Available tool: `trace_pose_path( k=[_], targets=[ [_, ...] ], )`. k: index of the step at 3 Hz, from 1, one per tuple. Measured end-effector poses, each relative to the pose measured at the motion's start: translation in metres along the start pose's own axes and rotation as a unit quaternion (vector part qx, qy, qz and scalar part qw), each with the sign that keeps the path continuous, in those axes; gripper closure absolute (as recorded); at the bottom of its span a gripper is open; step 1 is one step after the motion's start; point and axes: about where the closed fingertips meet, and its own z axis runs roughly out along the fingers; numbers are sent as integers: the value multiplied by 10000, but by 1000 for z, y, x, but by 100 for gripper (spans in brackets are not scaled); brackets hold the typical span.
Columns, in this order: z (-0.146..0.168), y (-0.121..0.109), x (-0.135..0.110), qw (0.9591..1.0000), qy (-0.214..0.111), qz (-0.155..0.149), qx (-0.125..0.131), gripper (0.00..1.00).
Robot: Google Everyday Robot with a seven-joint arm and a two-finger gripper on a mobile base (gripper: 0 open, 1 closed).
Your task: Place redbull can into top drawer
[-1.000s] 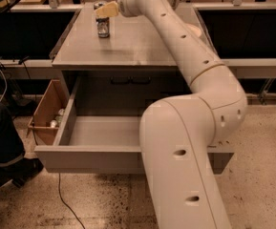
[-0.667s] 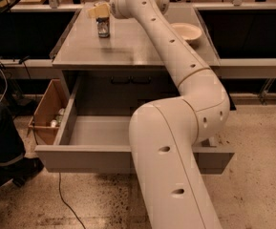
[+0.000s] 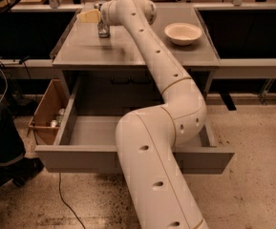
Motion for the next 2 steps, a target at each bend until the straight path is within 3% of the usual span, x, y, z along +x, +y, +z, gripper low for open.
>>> trace_pose_path(
  k=[1,2],
  targets=[
    [9,-1,9,10000,-4,58,8,26],
    [11,-17,19,9999,-9,23,137,50]
  ],
)
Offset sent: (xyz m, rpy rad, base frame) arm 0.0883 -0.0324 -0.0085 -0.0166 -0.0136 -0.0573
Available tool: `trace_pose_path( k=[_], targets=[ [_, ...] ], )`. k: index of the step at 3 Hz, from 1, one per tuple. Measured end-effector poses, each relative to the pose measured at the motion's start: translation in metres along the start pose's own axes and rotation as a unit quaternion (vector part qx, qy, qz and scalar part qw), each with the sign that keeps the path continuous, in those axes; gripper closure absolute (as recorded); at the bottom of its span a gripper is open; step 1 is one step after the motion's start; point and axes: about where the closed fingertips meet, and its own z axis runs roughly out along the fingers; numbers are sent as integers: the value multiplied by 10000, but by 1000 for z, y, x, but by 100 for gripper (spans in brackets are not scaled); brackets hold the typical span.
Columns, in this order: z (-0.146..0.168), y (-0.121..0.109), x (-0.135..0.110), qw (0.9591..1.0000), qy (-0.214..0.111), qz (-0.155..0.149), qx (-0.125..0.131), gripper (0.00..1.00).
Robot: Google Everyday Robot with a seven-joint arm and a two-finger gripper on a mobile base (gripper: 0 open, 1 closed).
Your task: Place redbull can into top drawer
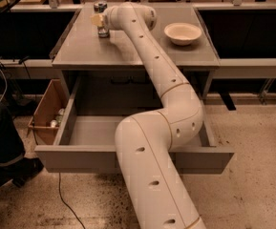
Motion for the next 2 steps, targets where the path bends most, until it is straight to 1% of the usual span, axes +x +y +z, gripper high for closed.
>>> trace_pose_path(
  k=[1,2],
  targets=[
    [-7,-18,-8,9997,-190,-61,160,73],
    [-32,-34,-46,9974,-663,-140,229,100]
  ],
)
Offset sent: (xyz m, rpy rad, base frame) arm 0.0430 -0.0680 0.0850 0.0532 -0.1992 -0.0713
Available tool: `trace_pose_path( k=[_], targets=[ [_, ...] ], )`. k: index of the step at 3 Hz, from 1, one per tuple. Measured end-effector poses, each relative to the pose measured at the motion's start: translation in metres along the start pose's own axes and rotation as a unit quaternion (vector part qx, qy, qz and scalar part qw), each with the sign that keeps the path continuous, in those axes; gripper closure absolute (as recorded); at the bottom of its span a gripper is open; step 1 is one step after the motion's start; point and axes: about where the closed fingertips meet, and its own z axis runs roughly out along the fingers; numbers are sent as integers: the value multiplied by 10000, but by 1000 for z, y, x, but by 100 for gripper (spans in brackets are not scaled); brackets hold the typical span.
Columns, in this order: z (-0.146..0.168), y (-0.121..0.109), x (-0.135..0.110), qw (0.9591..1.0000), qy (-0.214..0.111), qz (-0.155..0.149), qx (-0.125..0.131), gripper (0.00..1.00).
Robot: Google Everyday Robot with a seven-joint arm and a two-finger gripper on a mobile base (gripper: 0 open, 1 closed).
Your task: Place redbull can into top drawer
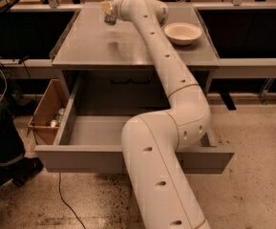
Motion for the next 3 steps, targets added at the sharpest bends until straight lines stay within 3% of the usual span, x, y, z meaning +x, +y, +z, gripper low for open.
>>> trace_pose_path(
  k=[1,2,3],
  targets=[
    [-22,13,-33,9985,-298,-104,-436,100],
    [-53,30,-56,9919,-549,-121,-1137,100],
    [-89,50,-69,9806,-634,-64,-1853,100]
  ],
)
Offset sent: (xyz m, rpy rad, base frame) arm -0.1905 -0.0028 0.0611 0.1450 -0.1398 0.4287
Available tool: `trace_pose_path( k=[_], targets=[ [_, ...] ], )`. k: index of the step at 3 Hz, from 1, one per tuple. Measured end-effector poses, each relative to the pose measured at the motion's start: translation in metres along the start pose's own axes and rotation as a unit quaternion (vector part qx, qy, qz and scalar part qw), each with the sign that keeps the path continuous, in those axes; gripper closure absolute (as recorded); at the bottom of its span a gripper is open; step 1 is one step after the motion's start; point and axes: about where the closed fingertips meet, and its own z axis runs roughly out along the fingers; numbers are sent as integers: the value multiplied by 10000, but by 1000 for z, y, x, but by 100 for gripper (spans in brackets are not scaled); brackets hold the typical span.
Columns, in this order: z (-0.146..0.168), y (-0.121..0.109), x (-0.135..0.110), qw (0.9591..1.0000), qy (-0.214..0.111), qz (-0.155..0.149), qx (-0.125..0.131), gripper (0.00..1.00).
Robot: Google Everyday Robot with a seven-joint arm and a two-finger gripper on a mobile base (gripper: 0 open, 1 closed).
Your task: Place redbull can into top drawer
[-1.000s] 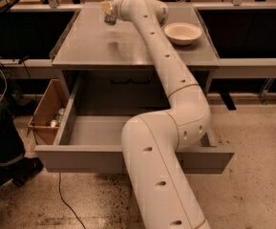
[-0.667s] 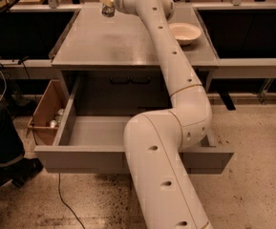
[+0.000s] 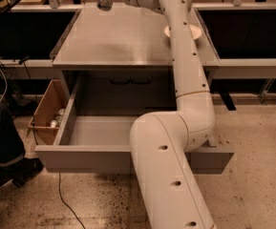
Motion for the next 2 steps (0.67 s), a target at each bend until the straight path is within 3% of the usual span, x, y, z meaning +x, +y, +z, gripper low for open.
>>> trace_pose_path(
  k=[1,2],
  targets=[
    [-29,30,-5,9984,169,116,-534,100],
    [-61,58,16,9935,743,292,-806,100]
  ],
)
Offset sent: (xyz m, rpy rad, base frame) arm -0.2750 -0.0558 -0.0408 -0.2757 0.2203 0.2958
